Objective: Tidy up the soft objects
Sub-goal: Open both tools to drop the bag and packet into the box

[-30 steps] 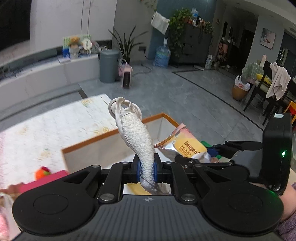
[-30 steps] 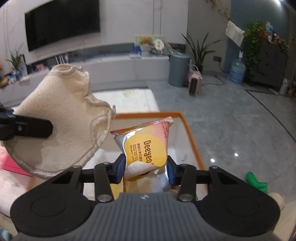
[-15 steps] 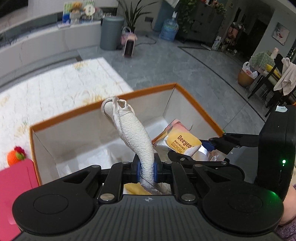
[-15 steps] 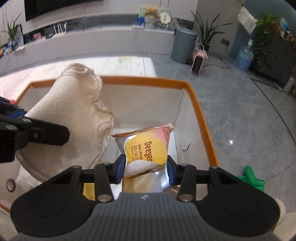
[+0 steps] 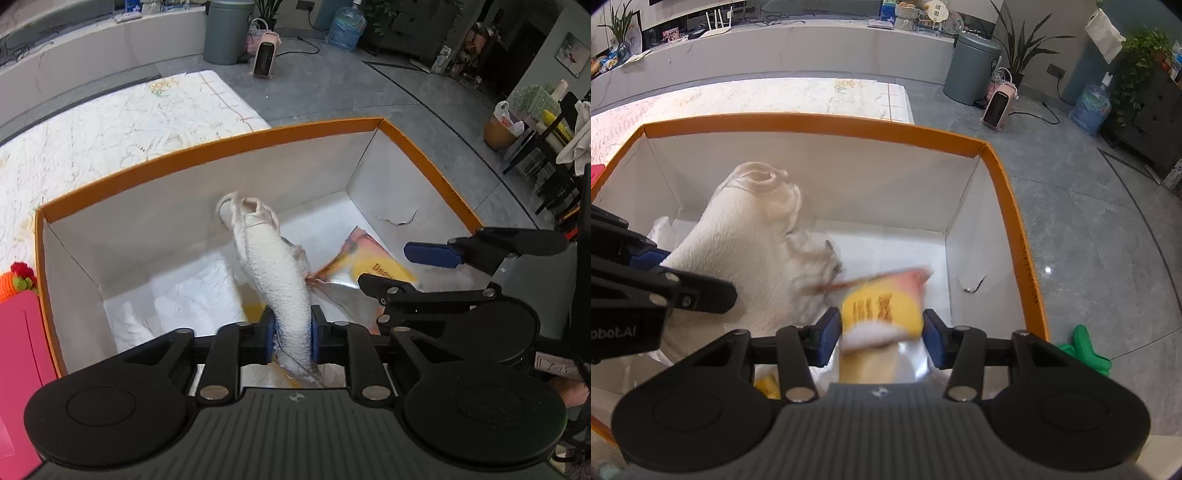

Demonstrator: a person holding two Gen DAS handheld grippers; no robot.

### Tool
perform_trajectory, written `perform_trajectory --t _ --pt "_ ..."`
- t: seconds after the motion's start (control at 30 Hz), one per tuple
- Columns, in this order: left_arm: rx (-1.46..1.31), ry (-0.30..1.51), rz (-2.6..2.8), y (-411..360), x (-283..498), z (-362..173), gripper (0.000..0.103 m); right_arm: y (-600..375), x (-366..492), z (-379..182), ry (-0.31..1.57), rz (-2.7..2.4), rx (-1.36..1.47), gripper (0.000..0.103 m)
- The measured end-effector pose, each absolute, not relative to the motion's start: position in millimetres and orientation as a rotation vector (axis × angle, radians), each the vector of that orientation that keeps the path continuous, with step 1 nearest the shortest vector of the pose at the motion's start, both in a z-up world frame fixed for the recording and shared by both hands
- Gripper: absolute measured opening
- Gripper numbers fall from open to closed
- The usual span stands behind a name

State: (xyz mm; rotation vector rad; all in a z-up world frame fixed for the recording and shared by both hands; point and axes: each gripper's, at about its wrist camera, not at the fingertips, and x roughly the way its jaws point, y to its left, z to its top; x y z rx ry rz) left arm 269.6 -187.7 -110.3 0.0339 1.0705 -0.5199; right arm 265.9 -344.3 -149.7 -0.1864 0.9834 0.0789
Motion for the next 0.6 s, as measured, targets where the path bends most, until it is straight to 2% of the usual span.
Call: perform_trajectory --t 0.1,0.17,0.27,0.6 --pt "0.055 1.045 -0.525 -188 263 -105 0.031 -343 264 -145 0.976 0.077 -0.192 0.049" --pt "0.072 1.015 -0.532 -188 258 -99 0.04 -341 262 -142 0.971 0.074 -0.196 0.049" --pt "0.099 0.981 -0.519 -187 252 -90 0.046 -338 257 -137 0.965 0.071 -0.198 0.055" --pt "0.119 0.865 -0.504 -161 219 -52 0.047 -324 231 -120 0.926 0.063 -0.193 0.062"
